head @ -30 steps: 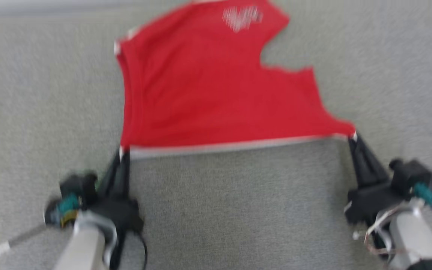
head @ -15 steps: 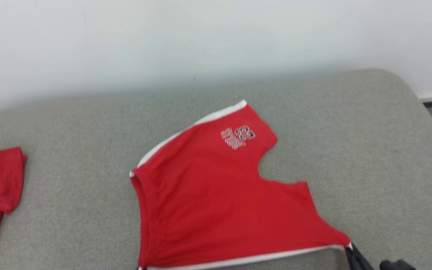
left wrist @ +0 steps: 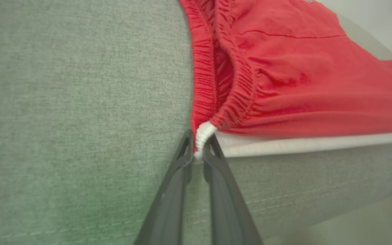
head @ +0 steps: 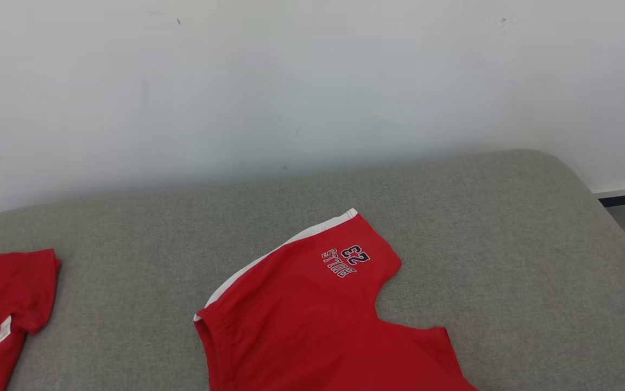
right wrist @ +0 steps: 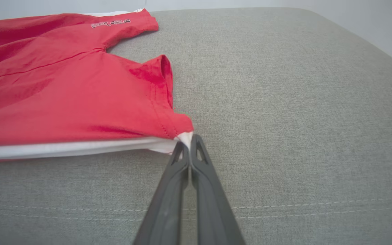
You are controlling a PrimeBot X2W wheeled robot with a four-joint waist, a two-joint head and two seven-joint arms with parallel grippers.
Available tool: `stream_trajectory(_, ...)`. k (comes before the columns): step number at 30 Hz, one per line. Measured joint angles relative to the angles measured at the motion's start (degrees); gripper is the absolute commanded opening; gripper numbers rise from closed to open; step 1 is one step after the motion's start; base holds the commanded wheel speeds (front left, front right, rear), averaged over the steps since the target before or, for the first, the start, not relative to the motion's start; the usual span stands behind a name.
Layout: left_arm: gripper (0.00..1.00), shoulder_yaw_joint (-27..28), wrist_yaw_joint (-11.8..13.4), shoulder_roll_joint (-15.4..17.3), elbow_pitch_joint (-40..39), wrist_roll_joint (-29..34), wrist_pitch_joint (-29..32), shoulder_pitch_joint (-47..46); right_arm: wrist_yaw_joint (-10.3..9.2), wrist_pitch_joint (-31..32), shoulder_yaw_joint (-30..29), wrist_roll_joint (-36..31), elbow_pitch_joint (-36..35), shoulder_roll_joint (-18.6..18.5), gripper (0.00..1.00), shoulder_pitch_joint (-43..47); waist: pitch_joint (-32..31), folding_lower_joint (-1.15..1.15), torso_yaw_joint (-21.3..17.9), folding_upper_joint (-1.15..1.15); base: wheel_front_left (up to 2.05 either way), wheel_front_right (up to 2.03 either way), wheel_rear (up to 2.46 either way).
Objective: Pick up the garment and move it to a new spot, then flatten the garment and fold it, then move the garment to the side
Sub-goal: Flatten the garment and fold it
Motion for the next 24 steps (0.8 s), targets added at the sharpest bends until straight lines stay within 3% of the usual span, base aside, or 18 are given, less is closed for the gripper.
stream_trajectory(15, 0.00, -1.18, 0.11, 0.40, -5.19, -1.30, 0.00, 1.15, -0.04, 0.00, -1.40, -0.26, -1.85, 0.38, 0.00, -0.89, 0.64, 0.01, 1.01, 0.01, 0.00, 0.00, 0.00)
stream_trajectory(24, 0.00, -0.77, 0.41, 0.22, -11.16, -1.35, 0.00, -2.71, -0.26, -0.03, 1.21, 0.02, -1.25, -1.77, 0.00, -12.44, 3.55, 0.02, 2.27, 0.01, 0.00, 0.00, 0.00)
